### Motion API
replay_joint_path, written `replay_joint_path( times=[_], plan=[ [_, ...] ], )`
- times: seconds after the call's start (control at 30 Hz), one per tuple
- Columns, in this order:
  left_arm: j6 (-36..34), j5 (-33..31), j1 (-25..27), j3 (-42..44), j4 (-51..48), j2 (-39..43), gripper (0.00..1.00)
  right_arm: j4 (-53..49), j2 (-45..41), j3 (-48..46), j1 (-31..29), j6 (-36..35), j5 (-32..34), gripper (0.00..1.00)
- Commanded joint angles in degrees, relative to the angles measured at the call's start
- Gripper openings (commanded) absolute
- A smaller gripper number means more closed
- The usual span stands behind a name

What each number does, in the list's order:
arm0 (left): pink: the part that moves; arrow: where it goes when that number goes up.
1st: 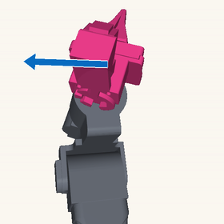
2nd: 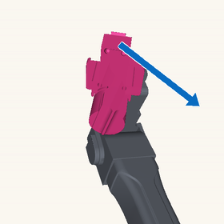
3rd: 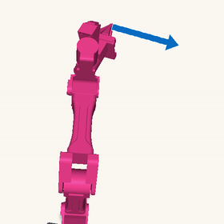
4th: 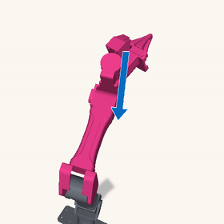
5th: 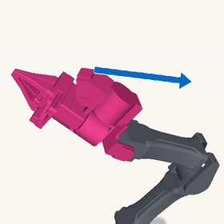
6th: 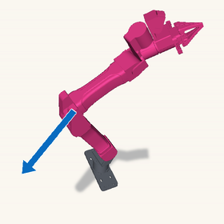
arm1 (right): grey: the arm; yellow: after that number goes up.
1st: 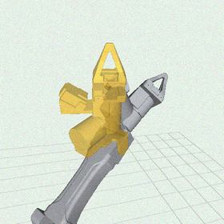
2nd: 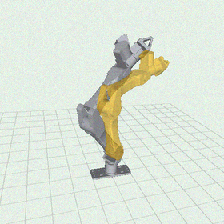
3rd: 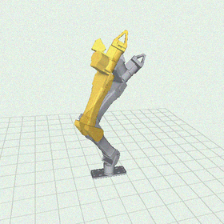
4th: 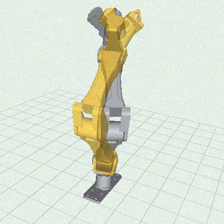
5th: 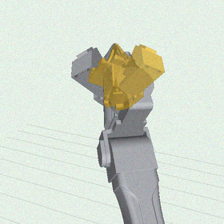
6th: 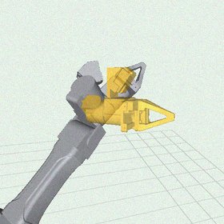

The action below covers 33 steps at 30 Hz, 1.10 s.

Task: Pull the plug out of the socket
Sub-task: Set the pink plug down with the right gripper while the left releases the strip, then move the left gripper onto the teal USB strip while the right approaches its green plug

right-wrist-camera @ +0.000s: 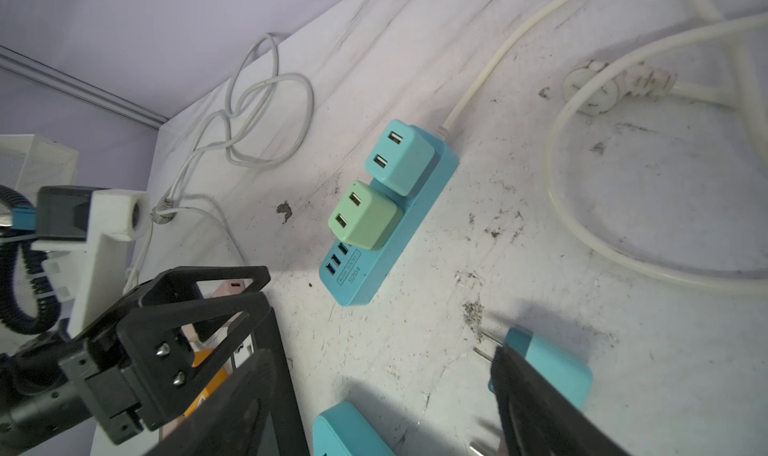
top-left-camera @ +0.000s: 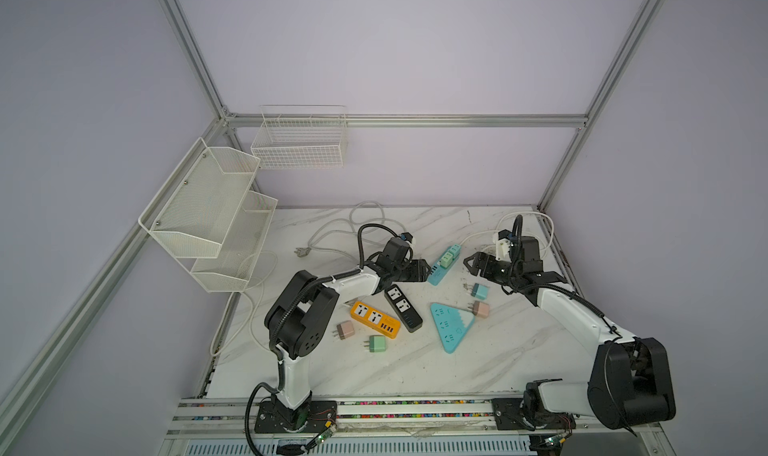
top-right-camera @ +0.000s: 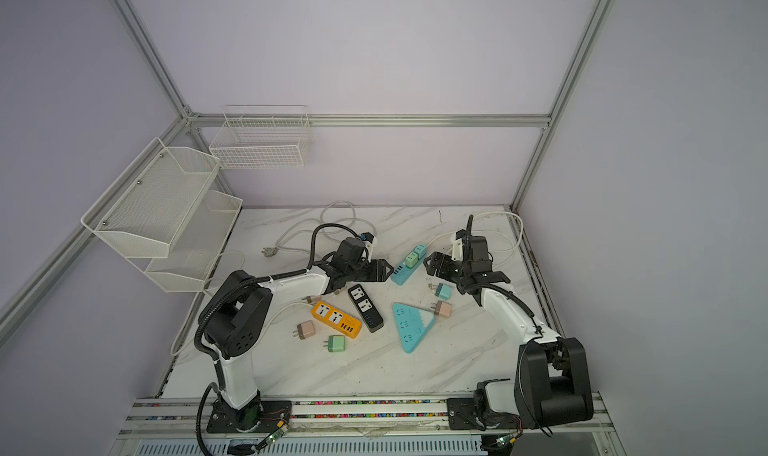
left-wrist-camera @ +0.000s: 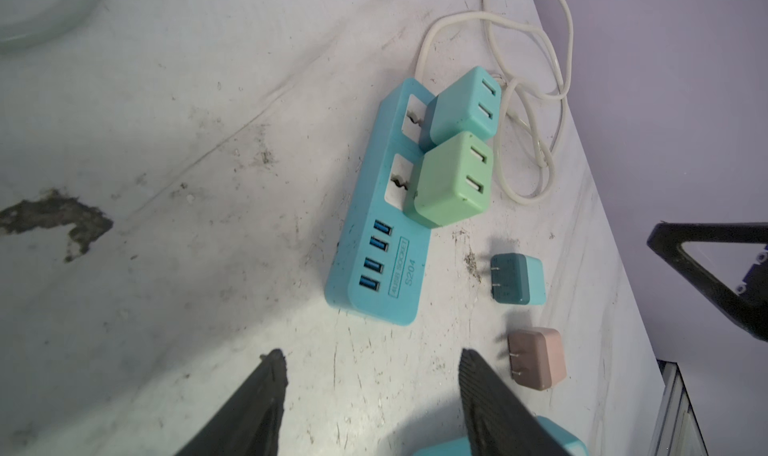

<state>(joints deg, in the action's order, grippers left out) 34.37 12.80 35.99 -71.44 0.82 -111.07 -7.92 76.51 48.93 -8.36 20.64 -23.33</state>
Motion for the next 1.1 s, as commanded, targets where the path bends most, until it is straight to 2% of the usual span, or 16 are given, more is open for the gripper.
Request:
replay_joint_path(
  times=[0.0,0.23,0.6,1.07],
  plan=[
    [-2.7,3.3,-0.4,-6.4,5.1,-2.3,0.66,2.5,0.7,1.7,-0.1,-1.3,-1.1,0.88],
    [-1.6,6.1,-0.4,-9.1,8.1,-7.1,0.64,0.8,0.6,3.0,0.0,-1.4,0.2,0.97],
    [2.7,8.5,0.2,-6.8,10.8,-9.0,0.61,-3.3,-1.2,4.4,0.0,-1.2,2.5,0.97],
    [6.9,7.0,7.1,-5.2,15.4,-9.5,0.58,-10.4,0.5,7.4,0.0,-2.8,9.8,0.97]
  ],
)
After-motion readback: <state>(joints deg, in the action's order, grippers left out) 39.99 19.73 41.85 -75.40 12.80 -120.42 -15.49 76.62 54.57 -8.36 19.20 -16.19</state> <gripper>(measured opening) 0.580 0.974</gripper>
